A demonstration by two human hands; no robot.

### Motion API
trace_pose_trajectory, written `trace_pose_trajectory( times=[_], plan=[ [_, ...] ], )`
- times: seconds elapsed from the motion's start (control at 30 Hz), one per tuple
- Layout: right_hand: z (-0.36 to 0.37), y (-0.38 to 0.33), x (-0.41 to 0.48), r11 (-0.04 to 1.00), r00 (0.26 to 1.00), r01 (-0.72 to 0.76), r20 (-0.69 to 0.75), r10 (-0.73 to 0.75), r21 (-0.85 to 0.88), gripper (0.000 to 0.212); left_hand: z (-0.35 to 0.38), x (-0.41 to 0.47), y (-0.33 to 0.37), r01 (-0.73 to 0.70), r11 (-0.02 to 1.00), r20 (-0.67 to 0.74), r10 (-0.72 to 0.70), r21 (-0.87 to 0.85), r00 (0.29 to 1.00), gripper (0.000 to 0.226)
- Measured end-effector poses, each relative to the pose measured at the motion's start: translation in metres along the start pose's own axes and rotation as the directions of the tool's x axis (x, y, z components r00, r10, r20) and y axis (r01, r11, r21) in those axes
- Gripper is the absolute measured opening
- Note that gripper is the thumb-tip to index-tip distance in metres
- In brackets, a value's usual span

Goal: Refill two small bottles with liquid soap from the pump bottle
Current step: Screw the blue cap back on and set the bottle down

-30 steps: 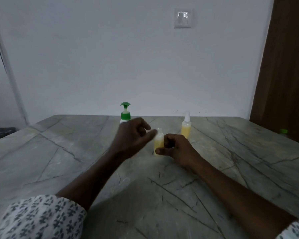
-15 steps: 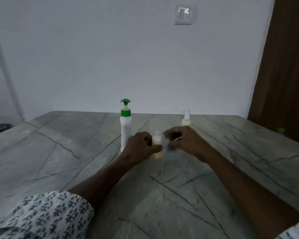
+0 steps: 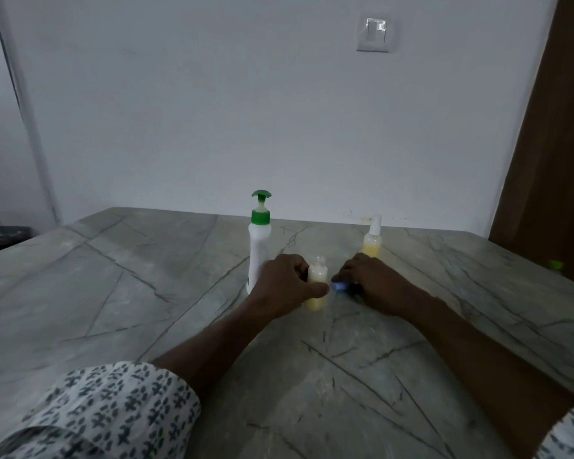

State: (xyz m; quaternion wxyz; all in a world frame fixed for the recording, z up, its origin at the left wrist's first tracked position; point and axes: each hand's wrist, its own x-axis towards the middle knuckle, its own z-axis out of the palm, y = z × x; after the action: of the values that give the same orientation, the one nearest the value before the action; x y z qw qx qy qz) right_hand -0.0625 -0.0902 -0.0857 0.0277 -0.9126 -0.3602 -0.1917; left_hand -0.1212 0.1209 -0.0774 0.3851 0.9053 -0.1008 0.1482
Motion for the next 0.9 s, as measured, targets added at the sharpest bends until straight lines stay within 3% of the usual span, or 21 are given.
trace_pose_trajectory(
  times=[0.1,0.2,0.27,0.33,0.4,0.5,0.9],
  plan=[
    [-0.001,-0.001,0.002,1.000,0.989,0.022,-0.145,-0.024,-0.013,0.028,0.000,0.000,0.000,0.013,1.000,0.008,-0.013,-0.008,1.000,0.040],
    [-0.032,-0.010,0.005,0.954,0.868,-0.080,-0.450,0.209,0.289,0.019,-0.002,-0.001,0.000,0.028,0.999,0.025,-0.027,-0.045,0.999,0.039],
    [-0.059,-0.019,0.005,0.812,0.760,-0.066,-0.498,0.418,0.581,0.021,-0.003,-0.001,0.001,0.029,0.998,0.036,-0.027,-0.055,0.999,0.038],
    [-0.078,-0.030,0.006,0.659,0.705,0.039,-0.488,0.514,0.751,0.024,-0.004,-0.002,0.001,0.027,0.998,0.040,-0.025,-0.054,0.999,0.038],
    [-0.089,-0.044,0.009,0.554,0.697,0.134,-0.476,0.537,0.821,0.022,-0.003,-0.001,0.000,0.031,0.998,0.044,-0.029,-0.048,0.999,0.039],
    [-0.091,-0.058,0.013,0.484,0.714,0.182,-0.454,0.533,0.856,0.022,-0.003,0.000,0.000,0.033,0.999,0.041,-0.032,-0.034,0.999,0.040],
    [-0.070,-0.074,0.023,0.416,0.767,0.134,-0.360,0.531,0.899,0.027,-0.001,0.003,-0.001,0.045,0.999,0.048,-0.044,-0.017,0.998,0.041]
  ],
)
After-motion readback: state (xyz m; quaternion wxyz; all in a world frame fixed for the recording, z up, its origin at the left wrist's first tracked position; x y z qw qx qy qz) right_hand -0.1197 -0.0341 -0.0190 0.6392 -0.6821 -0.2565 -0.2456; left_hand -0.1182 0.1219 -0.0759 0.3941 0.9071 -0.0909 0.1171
